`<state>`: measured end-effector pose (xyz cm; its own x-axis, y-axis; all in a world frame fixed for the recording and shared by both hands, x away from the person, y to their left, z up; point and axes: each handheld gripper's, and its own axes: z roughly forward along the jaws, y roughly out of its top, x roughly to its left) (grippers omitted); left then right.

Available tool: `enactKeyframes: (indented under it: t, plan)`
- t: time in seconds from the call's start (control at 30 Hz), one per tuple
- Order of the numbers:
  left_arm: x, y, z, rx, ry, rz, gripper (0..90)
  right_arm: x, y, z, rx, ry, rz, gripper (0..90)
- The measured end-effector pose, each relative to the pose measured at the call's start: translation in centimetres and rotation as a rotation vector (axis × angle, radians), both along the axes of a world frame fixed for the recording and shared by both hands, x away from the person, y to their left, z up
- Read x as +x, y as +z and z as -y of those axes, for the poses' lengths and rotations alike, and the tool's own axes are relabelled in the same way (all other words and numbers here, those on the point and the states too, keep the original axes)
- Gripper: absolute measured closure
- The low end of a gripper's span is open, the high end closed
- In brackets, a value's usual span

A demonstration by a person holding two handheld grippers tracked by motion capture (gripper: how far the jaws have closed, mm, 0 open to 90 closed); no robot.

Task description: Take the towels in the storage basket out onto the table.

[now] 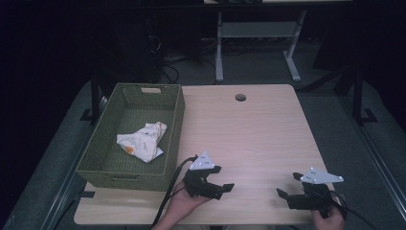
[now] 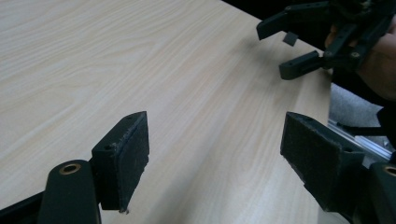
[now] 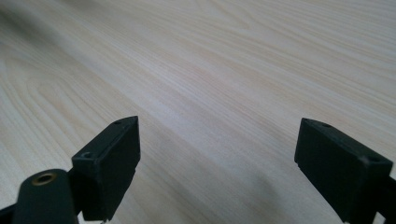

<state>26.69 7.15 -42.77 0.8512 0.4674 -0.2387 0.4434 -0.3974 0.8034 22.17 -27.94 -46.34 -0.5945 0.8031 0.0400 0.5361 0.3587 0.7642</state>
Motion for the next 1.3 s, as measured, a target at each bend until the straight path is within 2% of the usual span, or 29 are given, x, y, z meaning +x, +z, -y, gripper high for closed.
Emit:
enactKeyframes:
  t: [0.17, 0.3, 0.33, 0.53, 0.6, 0.63, 0.77, 0.87, 0.97, 1.1, 1.3]
  plan:
    - [0.4, 0.6, 0.2, -0.001, 0.001, -0.006, 23.4, -0.1, 0.0, 0.0, 0.003, 0.002, 0.004, 14.0]
    - [1.0, 1.4, 0.1, -0.028, -0.001, -0.031, 23.4, -0.1, 0.1, 0.2, 0.008, 0.001, 0.011, 14.0]
    - [1.5, 2.0, 0.0, -0.049, 0.009, -0.062, 23.3, -0.1, 0.1, 0.2, 0.009, 0.001, 0.014, 14.0]
    - [2.5, 3.8, -0.6, -0.088, 0.042, -0.065, 21.3, -0.3, 0.2, 0.3, 0.011, 0.001, 0.017, 14.0]
    - [2.8, 4.2, -0.8, -0.099, 0.037, -0.074, 21.3, -0.3, 0.3, 0.4, 0.015, -0.004, 0.016, 14.0]
    - [3.2, 4.9, -1.1, -0.122, 0.033, -0.082, 21.3, -0.3, 0.3, 0.5, 0.016, -0.005, 0.021, 14.0]
    - [3.6, 6.1, -1.6, -0.165, 0.029, -0.076, 21.3, -0.4, 0.3, 0.6, 0.019, -0.009, 0.018, 14.0]
    - [4.0, 6.9, -2.1, -0.175, 0.013, -0.07, 21.2, -0.4, 0.3, 0.5, 0.017, -0.006, 0.019, 14.0]
    - [4.5, 7.5, -2.7, -0.194, -0.016, -0.089, 21.3, -0.4, 0.3, 0.5, 0.014, 0.0, 0.021, 14.0]
    - [5.0, 8.3, -3.6, -0.195, -0.013, -0.08, 21.3, -0.4, 0.3, 0.4, 0.013, 0.0, 0.02, 14.0]
    - [5.6, 9.4, -4.7, -0.164, -0.024, -0.071, 21.3, -0.3, 0.3, 0.5, 0.018, -0.002, 0.019, 14.0]
